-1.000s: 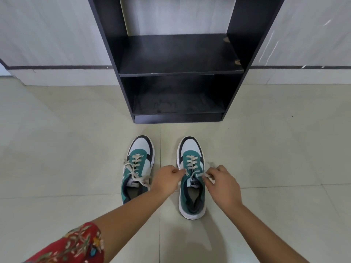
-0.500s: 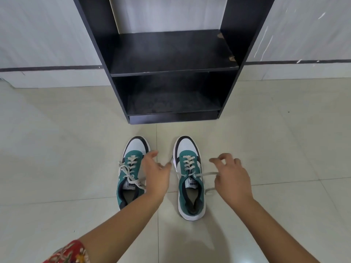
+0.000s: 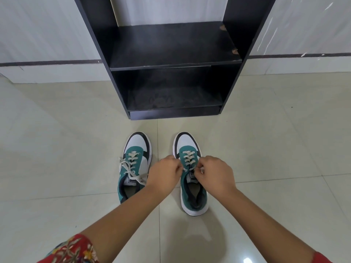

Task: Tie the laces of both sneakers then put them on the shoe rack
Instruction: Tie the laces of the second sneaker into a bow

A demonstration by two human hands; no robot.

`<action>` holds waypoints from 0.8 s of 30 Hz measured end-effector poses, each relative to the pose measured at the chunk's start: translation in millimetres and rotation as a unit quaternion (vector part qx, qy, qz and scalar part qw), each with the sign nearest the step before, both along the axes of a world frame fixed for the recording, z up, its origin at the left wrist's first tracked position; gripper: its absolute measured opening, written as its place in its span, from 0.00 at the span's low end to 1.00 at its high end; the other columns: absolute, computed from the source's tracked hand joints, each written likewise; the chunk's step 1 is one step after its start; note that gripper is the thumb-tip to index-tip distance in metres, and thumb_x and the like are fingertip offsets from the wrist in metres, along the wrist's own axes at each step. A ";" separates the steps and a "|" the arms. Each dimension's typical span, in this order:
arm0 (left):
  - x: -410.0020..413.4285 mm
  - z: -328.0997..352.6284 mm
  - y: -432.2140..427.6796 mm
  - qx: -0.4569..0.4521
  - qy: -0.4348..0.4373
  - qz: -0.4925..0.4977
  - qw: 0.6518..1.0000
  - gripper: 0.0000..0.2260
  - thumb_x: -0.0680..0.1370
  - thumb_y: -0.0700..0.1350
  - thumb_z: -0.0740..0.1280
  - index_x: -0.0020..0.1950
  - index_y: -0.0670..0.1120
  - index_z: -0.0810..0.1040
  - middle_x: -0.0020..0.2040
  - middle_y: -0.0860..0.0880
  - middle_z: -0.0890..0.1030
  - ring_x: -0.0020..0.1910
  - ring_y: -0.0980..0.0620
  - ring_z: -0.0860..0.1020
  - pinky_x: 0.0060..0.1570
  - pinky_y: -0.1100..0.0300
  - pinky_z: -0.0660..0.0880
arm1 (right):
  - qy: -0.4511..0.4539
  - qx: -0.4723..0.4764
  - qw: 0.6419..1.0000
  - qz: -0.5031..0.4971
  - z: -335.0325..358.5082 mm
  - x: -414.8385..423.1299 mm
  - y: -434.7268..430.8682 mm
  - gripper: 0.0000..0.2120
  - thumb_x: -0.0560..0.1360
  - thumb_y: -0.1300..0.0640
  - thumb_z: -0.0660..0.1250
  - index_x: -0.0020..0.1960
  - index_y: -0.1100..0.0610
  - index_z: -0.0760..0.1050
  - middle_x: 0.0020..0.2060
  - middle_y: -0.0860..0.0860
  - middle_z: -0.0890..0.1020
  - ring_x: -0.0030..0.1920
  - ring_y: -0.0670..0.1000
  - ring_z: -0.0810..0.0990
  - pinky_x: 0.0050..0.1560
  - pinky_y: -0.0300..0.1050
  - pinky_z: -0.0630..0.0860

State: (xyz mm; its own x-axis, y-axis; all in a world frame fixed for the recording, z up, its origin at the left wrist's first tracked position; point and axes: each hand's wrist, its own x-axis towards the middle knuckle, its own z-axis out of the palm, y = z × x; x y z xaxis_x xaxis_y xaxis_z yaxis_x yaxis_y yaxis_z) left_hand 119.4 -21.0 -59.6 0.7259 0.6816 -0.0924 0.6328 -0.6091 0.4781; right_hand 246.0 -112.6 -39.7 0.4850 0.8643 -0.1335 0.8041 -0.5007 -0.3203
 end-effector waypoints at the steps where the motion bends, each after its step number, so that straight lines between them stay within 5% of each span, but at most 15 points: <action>1: 0.6 2.4 0.7 0.009 -0.016 0.005 1.000 0.09 0.77 0.46 0.62 0.46 0.45 0.80 0.45 0.50 0.79 0.41 0.49 0.78 0.40 0.53 0.78 | 0.008 0.016 1.000 -0.021 1.7 2.6 -0.7 0.08 0.72 0.52 0.62 0.44 0.54 0.77 0.44 0.50 0.82 0.44 0.53 0.79 0.37 0.43 0.70; 7: -3.4 2.3 -1.0 -0.043 -0.030 0.042 0.998 0.04 0.75 0.45 0.61 0.44 0.45 0.71 0.46 0.49 0.76 0.39 0.50 0.76 0.38 0.53 0.75 | 0.006 0.038 0.997 -0.061 5.7 23.8 -7.0 0.07 0.70 0.50 0.64 0.42 0.54 0.75 0.42 0.50 0.80 0.44 0.52 0.75 0.38 0.44 0.66; 12: 0.7 -0.8 -6.2 -0.079 0.019 -0.003 0.997 0.03 0.77 0.45 0.59 0.48 0.46 0.68 0.47 0.47 0.79 0.41 0.47 0.77 0.39 0.56 0.71 | -0.065 -0.181 0.980 0.059 -6.0 12.2 -6.3 0.13 0.76 0.49 0.56 0.53 0.52 0.74 0.48 0.49 0.82 0.59 0.54 0.71 0.64 0.57 0.57; 14: 0.9 2.4 -4.6 -0.075 0.038 -0.013 0.996 0.07 0.75 0.46 0.62 0.51 0.47 0.72 0.49 0.51 0.80 0.45 0.49 0.79 0.48 0.54 0.74 | -0.057 -0.203 0.975 0.075 -7.4 9.6 -5.6 0.13 0.75 0.50 0.56 0.55 0.54 0.73 0.47 0.51 0.82 0.60 0.54 0.71 0.71 0.62 0.46; 16: 1.9 6.1 -1.0 -0.052 0.051 -0.012 0.997 0.08 0.73 0.46 0.63 0.51 0.49 0.76 0.48 0.53 0.82 0.46 0.50 0.79 0.52 0.53 0.74 | -0.067 -0.185 0.977 0.086 -5.9 5.8 -3.9 0.13 0.75 0.51 0.57 0.54 0.56 0.74 0.46 0.52 0.82 0.58 0.55 0.74 0.72 0.61 0.45; 18: 3.7 7.4 3.3 -0.023 0.065 -0.021 0.997 0.08 0.75 0.46 0.63 0.50 0.49 0.80 0.49 0.51 0.83 0.48 0.49 0.80 0.51 0.55 0.76 | -0.087 -0.163 0.978 0.097 -3.2 2.8 -2.4 0.14 0.78 0.50 0.55 0.53 0.57 0.74 0.48 0.54 0.82 0.56 0.57 0.76 0.68 0.56 0.57; 20: 6.4 7.8 5.2 0.012 0.103 -0.049 0.993 0.10 0.77 0.46 0.62 0.50 0.46 0.81 0.50 0.47 0.82 0.48 0.47 0.79 0.48 0.54 0.77 | -0.039 -0.136 0.986 0.092 0.7 2.9 -0.7 0.15 0.79 0.49 0.54 0.50 0.57 0.74 0.48 0.55 0.82 0.52 0.57 0.76 0.52 0.50 0.68; 24: 8.2 8.4 2.1 0.017 0.140 -0.064 0.988 0.10 0.79 0.46 0.59 0.51 0.41 0.76 0.49 0.43 0.78 0.47 0.44 0.78 0.43 0.51 0.75 | 0.260 -0.056 0.964 -0.022 -5.9 5.1 2.4 0.15 0.77 0.54 0.59 0.32 0.56 0.65 0.28 0.52 0.70 0.32 0.52 0.67 0.35 0.47 0.61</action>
State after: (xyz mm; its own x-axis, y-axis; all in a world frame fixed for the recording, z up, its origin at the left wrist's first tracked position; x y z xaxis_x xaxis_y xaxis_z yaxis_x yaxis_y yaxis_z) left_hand 127.6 -18.9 -51.1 0.7558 0.5917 -0.2806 0.6537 -0.7062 0.2720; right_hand 251.1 -110.2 -45.6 0.3634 0.8101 -0.4602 0.5264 -0.5860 -0.6160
